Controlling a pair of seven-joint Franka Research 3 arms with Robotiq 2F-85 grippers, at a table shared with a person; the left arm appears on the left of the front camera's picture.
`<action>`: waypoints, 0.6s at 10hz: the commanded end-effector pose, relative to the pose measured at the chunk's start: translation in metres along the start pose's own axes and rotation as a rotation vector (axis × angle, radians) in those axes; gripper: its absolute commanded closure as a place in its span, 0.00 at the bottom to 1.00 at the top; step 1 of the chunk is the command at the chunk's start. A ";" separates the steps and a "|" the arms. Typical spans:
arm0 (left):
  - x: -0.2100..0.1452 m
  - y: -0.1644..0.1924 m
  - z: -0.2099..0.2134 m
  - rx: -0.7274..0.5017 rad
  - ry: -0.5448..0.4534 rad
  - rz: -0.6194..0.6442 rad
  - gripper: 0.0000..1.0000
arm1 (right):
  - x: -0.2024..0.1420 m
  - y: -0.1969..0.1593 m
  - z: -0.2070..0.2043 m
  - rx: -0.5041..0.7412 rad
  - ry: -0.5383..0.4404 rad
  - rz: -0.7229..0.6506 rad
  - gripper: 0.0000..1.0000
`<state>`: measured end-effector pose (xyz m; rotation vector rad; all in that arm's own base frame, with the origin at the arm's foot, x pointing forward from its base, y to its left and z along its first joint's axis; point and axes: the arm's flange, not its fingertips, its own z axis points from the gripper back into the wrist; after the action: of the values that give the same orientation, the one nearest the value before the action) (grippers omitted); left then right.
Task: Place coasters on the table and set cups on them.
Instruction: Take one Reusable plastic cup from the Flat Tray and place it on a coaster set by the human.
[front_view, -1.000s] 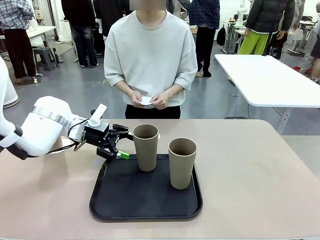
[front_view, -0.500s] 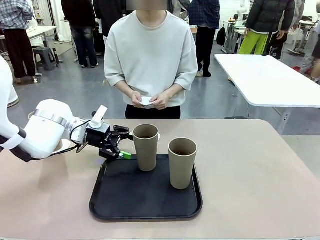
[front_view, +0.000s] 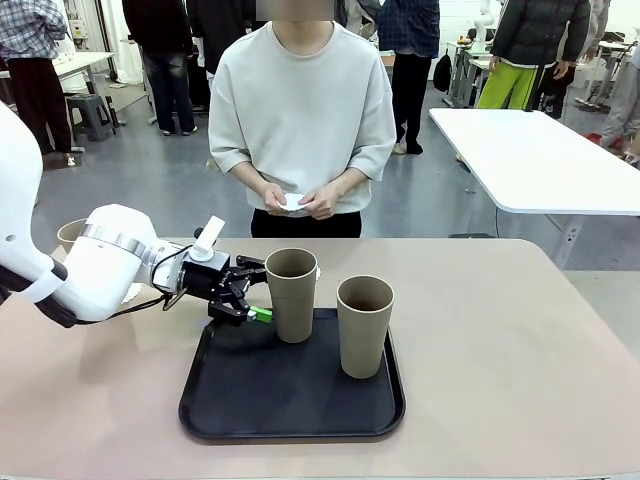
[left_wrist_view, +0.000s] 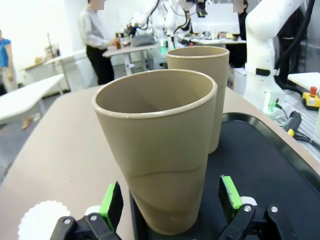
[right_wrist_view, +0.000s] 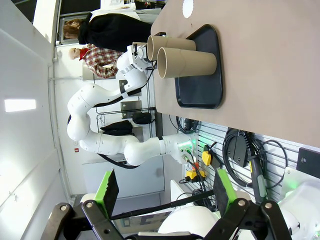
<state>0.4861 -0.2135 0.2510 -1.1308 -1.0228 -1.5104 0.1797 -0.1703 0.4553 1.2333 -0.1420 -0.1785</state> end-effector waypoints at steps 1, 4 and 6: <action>-0.003 0.006 -0.008 0.024 -0.007 -0.036 0.00 | -0.001 0.000 0.000 0.011 -0.001 0.009 0.00; -0.006 0.011 -0.018 0.011 -0.005 -0.016 0.00 | -0.001 0.000 0.000 0.011 -0.001 0.009 0.00; -0.010 0.016 -0.025 0.003 -0.007 0.012 0.00 | -0.001 0.000 0.000 0.011 -0.001 0.009 0.00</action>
<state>0.4914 -0.2299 0.2410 -1.1475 -1.0122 -1.5150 0.1797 -0.1703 0.4553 1.2333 -0.1420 -0.1785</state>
